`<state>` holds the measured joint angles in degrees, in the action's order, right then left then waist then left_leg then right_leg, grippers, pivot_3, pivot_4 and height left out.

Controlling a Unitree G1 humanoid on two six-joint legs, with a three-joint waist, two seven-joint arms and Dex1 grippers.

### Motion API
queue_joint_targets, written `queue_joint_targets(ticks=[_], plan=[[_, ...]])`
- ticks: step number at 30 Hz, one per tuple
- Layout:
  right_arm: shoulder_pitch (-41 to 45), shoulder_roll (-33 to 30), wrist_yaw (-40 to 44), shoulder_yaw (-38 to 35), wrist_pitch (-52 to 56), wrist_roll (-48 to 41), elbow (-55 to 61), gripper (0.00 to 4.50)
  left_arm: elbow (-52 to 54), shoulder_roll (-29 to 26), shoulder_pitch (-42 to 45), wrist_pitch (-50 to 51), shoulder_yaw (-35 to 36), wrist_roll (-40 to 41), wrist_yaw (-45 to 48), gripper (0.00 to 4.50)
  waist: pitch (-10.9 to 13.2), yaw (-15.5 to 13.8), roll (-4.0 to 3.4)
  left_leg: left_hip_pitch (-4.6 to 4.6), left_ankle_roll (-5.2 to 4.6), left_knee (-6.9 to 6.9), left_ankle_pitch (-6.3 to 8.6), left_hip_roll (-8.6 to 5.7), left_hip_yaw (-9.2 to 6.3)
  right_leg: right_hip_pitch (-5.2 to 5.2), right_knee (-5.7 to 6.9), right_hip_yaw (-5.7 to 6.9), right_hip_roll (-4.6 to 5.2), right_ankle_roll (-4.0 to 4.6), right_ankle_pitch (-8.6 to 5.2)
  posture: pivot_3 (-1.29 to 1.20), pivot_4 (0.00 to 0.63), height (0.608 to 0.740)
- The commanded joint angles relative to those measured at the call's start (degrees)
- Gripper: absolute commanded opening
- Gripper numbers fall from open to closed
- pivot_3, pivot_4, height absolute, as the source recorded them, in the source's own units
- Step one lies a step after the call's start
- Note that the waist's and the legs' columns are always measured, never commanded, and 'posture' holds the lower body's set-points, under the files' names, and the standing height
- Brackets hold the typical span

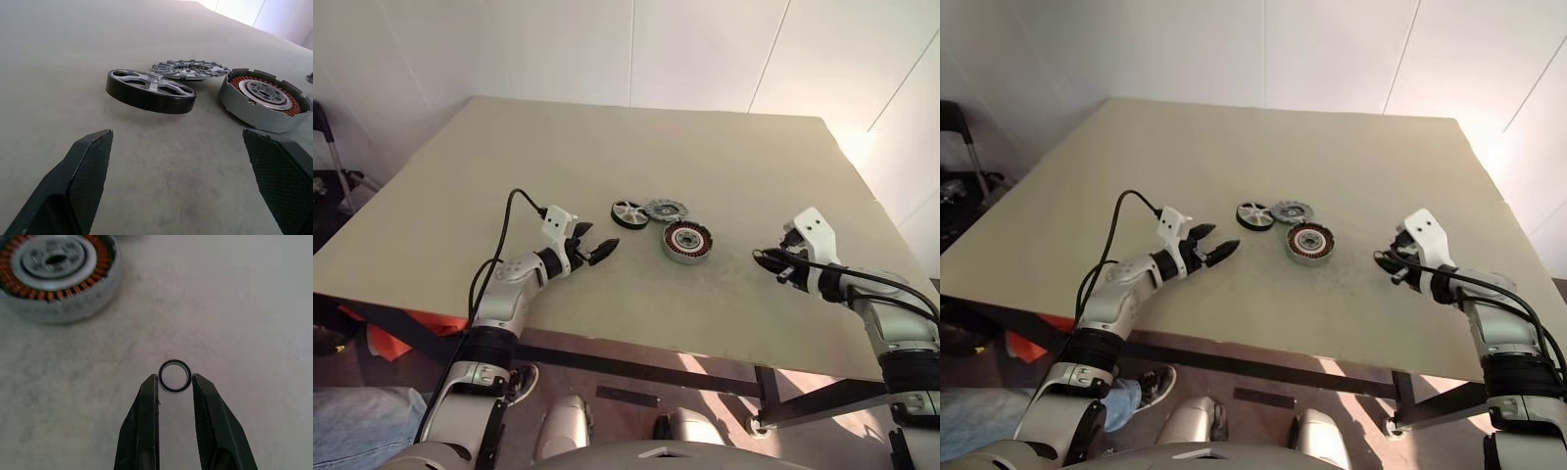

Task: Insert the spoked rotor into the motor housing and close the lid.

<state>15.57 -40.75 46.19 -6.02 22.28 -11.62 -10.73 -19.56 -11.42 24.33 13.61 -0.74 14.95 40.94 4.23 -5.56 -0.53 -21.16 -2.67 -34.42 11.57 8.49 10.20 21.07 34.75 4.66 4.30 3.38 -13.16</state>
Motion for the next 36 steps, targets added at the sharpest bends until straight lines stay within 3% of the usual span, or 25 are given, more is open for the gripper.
queue_joint_targets(ticks=[1,24,36], plan=[[4.30,2.55,-2.06,1.13,2.11,-0.95,5.91,0.65,0.88,0.01,0.78,-1.26,-0.08,-0.19,-0.34,4.50,0.00,0.00,0.00,0.00,0.02,0.03,-0.01,0.00,0.00,0.02,0.00,0.00,0.00,0.07,0.04,0.00,0.000,0.740],[9.93,12.68,-3.83,9.92,2.46,2.45,0.87,0.65,0.52,0.20,0.87,-1.76,0.09,-1.03,-1.32,4.50,0.01,-0.16,-0.02,-0.10,0.07,0.17,-0.03,-0.05,0.00,0.10,-0.05,-0.01,0.01,0.13,0.06,0.00,0.000,0.740],[9.45,11.92,-3.82,10.12,2.47,3.58,-1.29,0.65,0.58,0.01,0.93,-1.81,0.27,-1.28,-1.66,4.50,0.01,-0.12,-0.02,-0.04,0.09,0.19,-0.04,-0.04,0.00,0.07,-0.04,-0.02,0.00,0.12,0.06,0.00,0.000,0.740]])
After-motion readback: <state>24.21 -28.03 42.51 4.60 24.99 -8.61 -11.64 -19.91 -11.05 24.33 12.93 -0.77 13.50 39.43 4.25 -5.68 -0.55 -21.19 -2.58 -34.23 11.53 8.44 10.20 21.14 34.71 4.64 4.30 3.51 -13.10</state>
